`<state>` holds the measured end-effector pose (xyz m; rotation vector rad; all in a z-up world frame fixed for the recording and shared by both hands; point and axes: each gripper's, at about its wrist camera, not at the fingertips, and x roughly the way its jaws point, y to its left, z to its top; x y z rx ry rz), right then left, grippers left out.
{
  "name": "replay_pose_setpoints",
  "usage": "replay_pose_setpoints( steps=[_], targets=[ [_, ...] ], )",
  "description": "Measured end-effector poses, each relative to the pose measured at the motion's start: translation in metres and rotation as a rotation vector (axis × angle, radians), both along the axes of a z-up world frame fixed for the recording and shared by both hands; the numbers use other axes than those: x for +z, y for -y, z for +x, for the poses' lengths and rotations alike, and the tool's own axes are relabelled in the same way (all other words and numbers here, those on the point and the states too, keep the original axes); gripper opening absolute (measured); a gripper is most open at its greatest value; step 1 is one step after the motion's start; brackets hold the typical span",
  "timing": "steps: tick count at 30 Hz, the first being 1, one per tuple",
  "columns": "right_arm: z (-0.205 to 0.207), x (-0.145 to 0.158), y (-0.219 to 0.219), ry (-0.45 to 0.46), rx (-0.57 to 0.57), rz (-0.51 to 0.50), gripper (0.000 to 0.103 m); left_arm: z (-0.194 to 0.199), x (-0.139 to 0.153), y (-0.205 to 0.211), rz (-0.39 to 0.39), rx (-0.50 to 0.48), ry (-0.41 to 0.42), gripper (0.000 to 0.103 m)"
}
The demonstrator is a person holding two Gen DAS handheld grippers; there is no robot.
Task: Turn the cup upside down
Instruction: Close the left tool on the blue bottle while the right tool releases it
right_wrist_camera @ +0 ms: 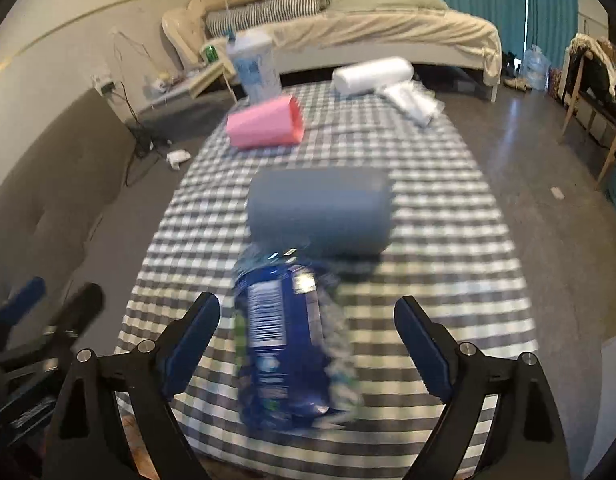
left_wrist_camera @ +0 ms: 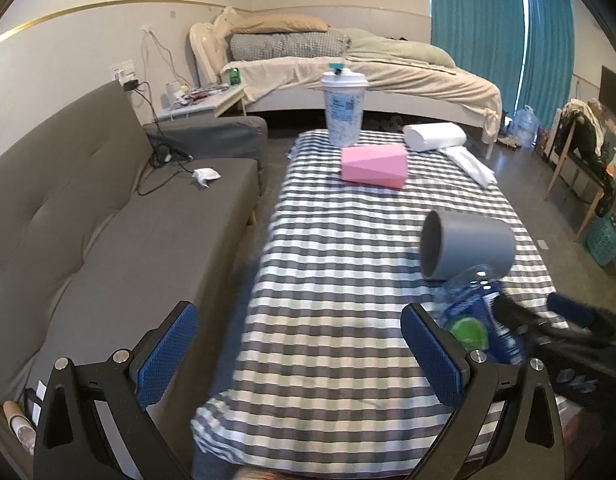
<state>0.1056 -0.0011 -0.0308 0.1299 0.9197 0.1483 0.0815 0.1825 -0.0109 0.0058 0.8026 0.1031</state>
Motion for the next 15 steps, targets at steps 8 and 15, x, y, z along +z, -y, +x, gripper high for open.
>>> replay_pose_setpoints(
  steps=[8,15],
  targets=[
    [-0.026,0.027,0.074,0.024,-0.041,-0.119,0.09,0.018,0.011,0.057,-0.058,-0.067,-0.06,0.103],
    [-0.033,0.027,0.124,0.036,-0.111,-0.168,0.09,0.046,-0.005,0.103,-0.06,-0.089,-0.169,0.103]
  ],
)
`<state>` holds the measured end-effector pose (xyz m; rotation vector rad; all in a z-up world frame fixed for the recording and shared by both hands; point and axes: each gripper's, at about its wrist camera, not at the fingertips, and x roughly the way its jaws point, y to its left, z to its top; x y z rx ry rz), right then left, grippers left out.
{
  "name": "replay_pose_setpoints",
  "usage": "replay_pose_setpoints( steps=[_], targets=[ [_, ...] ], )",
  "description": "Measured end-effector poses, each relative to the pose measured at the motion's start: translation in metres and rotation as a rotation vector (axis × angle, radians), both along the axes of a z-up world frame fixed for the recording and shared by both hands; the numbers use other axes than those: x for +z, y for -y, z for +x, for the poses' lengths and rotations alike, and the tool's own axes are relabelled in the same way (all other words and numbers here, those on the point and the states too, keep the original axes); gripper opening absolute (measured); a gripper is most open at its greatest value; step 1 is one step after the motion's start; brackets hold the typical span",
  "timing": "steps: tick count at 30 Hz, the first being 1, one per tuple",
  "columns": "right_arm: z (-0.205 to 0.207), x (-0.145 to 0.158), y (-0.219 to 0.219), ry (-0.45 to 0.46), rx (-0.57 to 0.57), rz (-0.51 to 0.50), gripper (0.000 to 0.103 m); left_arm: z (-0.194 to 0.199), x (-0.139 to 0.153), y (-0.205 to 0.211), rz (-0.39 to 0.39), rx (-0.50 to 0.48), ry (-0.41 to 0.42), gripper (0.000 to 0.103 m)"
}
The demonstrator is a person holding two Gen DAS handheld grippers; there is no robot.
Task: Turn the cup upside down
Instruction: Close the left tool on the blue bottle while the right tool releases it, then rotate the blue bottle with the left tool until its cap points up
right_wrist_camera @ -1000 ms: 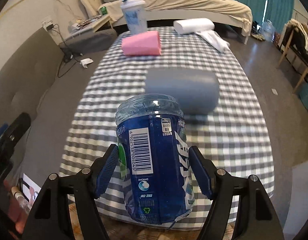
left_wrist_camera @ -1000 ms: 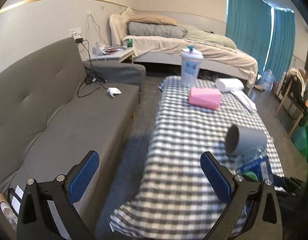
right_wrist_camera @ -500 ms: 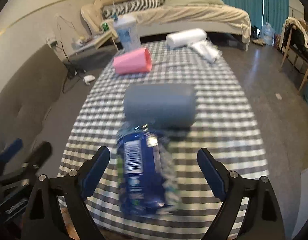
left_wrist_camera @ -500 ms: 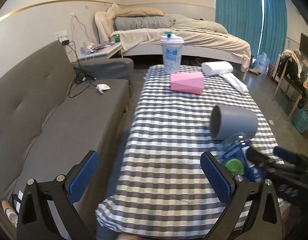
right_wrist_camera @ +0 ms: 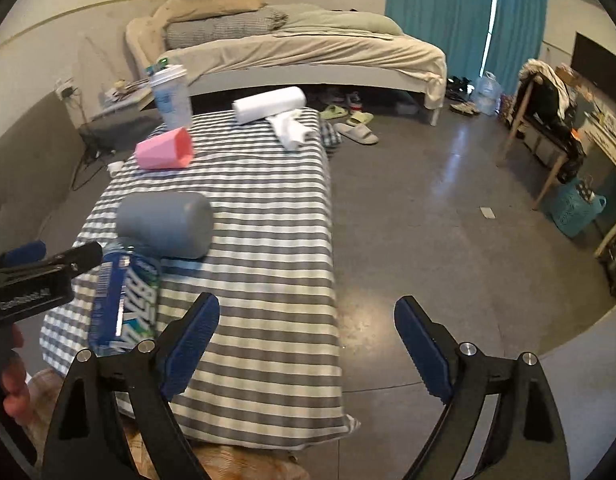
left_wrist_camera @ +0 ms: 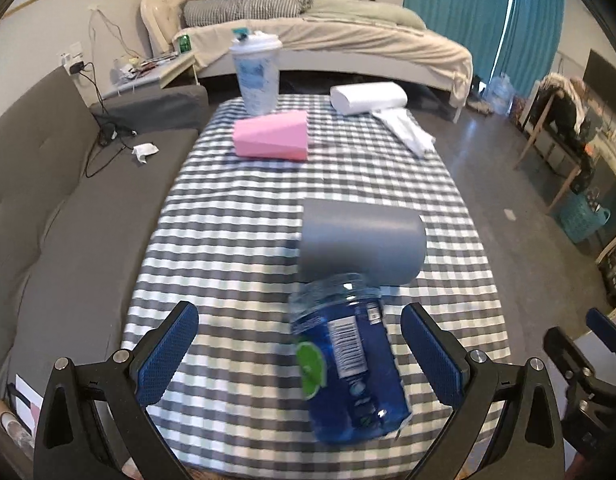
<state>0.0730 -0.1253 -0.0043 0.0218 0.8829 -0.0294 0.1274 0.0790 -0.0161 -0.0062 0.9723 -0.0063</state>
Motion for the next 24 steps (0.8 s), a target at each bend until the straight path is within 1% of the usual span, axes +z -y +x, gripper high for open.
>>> replay_pose_setpoints(
  steps=[4,8,12,14,16,17,20,22,24],
  targets=[
    [0.003,-0.007,0.008,0.0,-0.014,0.014,0.09,0.008,-0.015,0.007,-0.002,-0.01,-0.043,0.103],
    [0.009,-0.014,0.005,-0.005,-0.009,0.026,0.09,0.015,-0.03,0.01,-0.007,-0.026,-0.079,0.103],
    [0.014,-0.03,0.0,-0.04,0.003,0.038,0.09,0.021,-0.037,0.01,-0.068,-0.071,-0.094,0.102],
    [0.015,-0.034,-0.001,-0.049,0.003,0.04,0.09,0.025,-0.041,0.011,-0.088,-0.088,-0.113,0.094],
    [0.016,-0.036,-0.002,-0.051,0.002,0.038,0.09,0.028,-0.045,0.01,-0.113,-0.094,-0.138,0.076],
    [0.016,-0.036,-0.002,-0.052,0.002,0.037,0.09,0.028,-0.046,0.008,-0.117,-0.092,-0.147,0.075],
    [0.015,-0.036,-0.003,-0.051,0.0,0.033,0.09,0.027,-0.041,0.006,-0.135,-0.1,-0.135,0.075],
    [0.014,-0.035,-0.003,-0.051,-0.003,0.031,0.09,0.023,-0.031,0.005,-0.133,-0.111,-0.103,0.075],
    [0.013,-0.033,-0.003,-0.045,-0.01,0.028,0.09,0.017,-0.019,0.005,-0.114,-0.12,-0.051,0.075]
  ],
)
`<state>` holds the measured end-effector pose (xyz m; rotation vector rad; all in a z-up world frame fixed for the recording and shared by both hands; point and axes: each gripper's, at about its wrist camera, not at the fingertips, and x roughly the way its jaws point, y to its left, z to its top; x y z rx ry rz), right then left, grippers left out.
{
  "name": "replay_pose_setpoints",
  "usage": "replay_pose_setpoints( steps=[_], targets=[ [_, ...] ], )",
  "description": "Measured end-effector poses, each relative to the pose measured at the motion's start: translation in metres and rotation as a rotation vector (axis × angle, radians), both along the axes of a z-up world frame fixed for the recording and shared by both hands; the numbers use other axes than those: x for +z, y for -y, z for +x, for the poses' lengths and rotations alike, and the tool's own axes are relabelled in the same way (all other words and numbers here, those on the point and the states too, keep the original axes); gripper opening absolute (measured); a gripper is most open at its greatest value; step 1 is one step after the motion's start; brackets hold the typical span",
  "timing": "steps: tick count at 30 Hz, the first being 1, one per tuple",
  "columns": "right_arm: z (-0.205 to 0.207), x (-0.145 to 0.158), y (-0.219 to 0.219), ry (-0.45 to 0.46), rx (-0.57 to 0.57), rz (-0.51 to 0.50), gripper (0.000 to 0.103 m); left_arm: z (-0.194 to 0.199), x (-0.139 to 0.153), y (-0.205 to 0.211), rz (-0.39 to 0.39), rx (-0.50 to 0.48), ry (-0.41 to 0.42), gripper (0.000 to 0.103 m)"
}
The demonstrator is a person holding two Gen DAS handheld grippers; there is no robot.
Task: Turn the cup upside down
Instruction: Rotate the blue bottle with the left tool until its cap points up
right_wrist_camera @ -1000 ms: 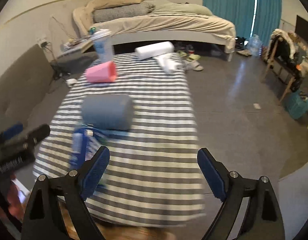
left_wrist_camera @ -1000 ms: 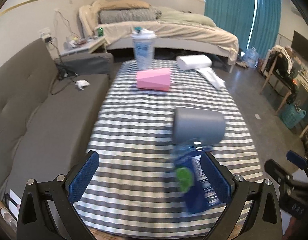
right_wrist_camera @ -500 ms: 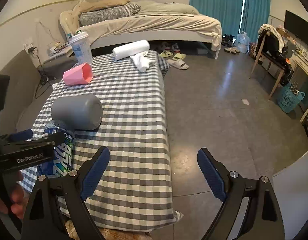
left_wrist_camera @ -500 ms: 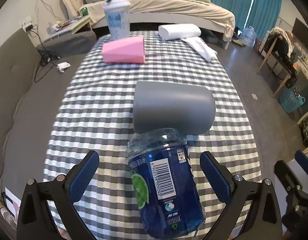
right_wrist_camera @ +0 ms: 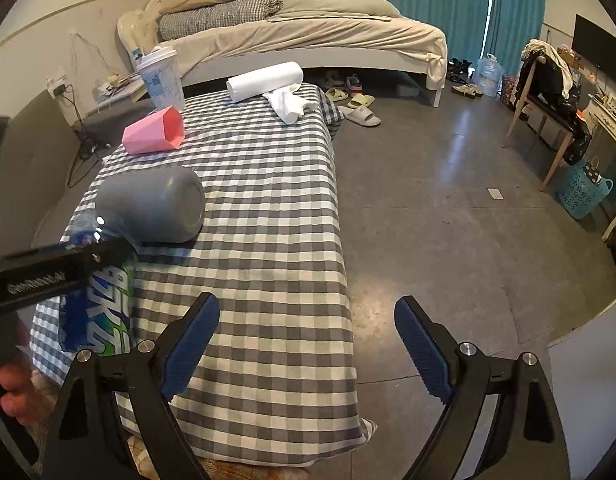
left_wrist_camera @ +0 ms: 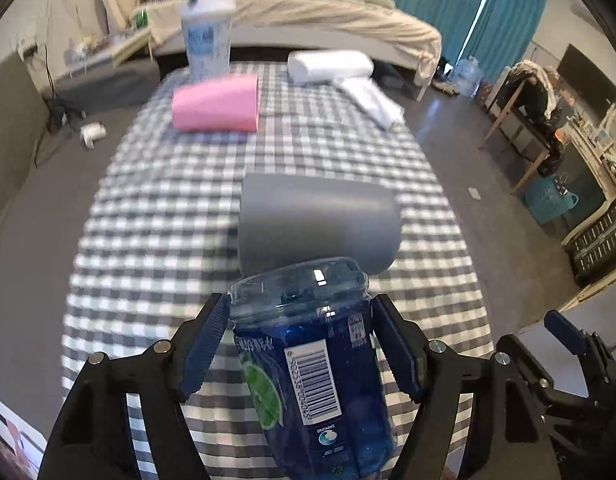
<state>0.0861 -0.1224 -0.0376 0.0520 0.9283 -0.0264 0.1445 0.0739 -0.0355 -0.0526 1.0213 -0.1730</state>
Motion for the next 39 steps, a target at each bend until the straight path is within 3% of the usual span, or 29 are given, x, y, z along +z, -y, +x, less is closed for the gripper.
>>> replay_pose_setpoints(
  steps=[6,18,26,32,39],
  targets=[
    [-0.007,0.008,-0.001,0.028,-0.017,-0.003,0.09,-0.021,0.02,0.001,0.056,-0.021,0.142,0.075],
    [-0.023,0.017,0.005,0.063,-0.06,0.0,0.09,-0.054,0.024,0.016,0.138,-0.109,0.421,0.075],
    [-0.028,0.021,0.009,0.073,-0.076,0.0,0.09,-0.062,0.0,0.021,0.095,-0.179,0.351,0.075],
    [-0.028,0.022,0.008,0.076,-0.076,0.01,0.09,-0.064,-0.002,0.008,0.034,-0.14,0.323,0.091],
    [-0.03,0.02,0.006,0.071,-0.073,0.015,0.09,-0.06,-0.027,0.011,0.049,-0.161,0.231,0.091]
  ],
)
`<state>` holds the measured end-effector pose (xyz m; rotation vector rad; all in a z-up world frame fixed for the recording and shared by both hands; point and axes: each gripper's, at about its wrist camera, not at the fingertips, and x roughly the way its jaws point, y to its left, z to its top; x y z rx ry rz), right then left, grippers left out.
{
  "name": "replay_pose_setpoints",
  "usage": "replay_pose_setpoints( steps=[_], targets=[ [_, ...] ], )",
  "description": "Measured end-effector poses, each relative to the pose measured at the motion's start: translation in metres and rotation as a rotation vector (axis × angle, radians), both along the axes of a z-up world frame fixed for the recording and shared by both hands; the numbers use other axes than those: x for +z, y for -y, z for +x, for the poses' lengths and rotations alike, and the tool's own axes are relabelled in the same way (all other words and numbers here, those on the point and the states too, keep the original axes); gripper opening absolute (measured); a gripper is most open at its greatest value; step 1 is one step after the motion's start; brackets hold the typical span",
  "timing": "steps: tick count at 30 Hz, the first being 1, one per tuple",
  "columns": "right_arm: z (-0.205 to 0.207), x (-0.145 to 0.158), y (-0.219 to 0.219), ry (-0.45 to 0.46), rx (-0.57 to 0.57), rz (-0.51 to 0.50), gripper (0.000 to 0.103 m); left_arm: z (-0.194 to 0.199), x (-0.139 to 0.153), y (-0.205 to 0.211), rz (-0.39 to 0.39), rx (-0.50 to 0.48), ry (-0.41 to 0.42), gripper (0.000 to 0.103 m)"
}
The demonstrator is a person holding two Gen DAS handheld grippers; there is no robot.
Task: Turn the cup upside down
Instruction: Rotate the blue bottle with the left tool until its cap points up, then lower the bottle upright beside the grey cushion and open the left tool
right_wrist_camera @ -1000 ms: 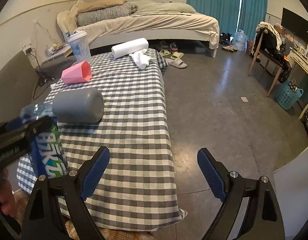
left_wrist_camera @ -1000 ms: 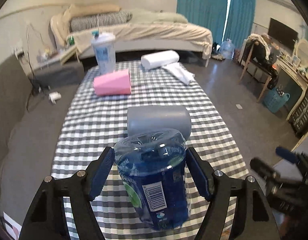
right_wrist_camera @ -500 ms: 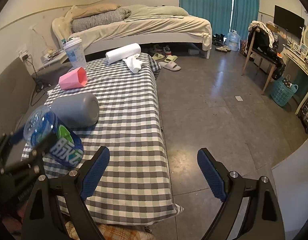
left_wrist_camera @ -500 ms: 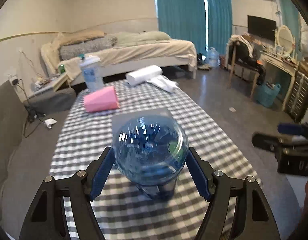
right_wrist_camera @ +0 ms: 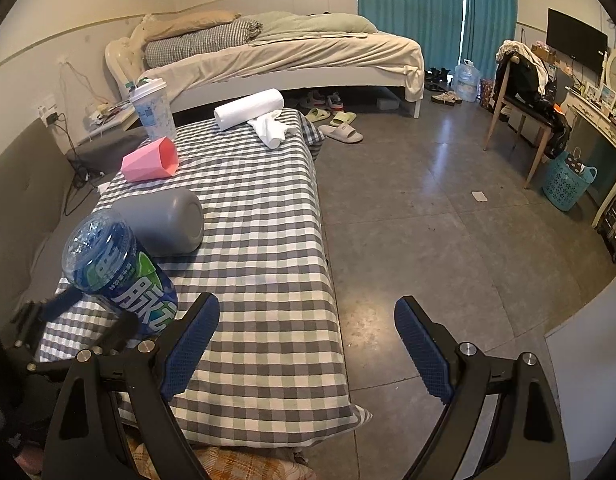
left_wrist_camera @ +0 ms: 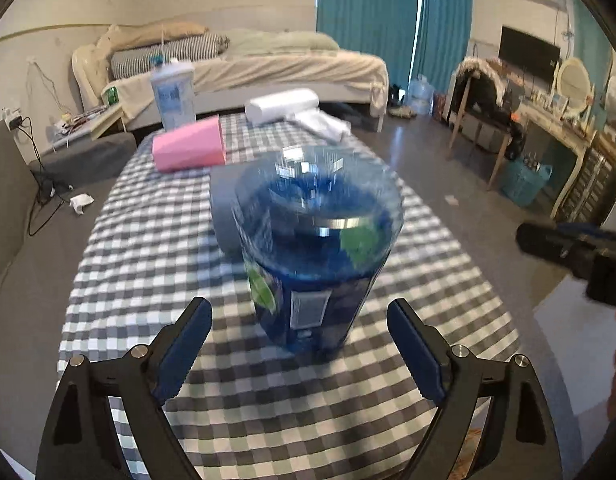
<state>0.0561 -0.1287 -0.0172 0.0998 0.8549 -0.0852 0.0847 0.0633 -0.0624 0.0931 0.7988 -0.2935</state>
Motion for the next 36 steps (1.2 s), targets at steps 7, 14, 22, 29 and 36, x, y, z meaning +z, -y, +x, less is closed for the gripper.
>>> replay_pose_setpoints(
  steps=[7,14,22,29,36],
  targets=[
    [0.007,-0.009,-0.004,-0.026,0.006,0.0,0.09,0.004,-0.018,0.011,0.009,-0.037,-0.053,0.064],
    [0.012,-0.018,-0.003,-0.047,0.011,-0.002,0.09,0.021,-0.023,0.01,-0.019,-0.022,-0.073,0.064],
    [0.012,-0.02,0.0,-0.054,0.005,0.002,0.09,0.022,-0.021,0.008,-0.03,-0.044,-0.09,0.067],
    [-0.005,0.003,-0.006,-0.001,0.013,0.009,0.09,-0.011,0.006,-0.02,-0.017,-0.082,-0.067,0.07],
    [-0.033,0.035,-0.034,0.074,0.053,0.012,0.09,-0.036,0.069,-0.065,-0.105,0.037,0.102,0.077]
  ],
)
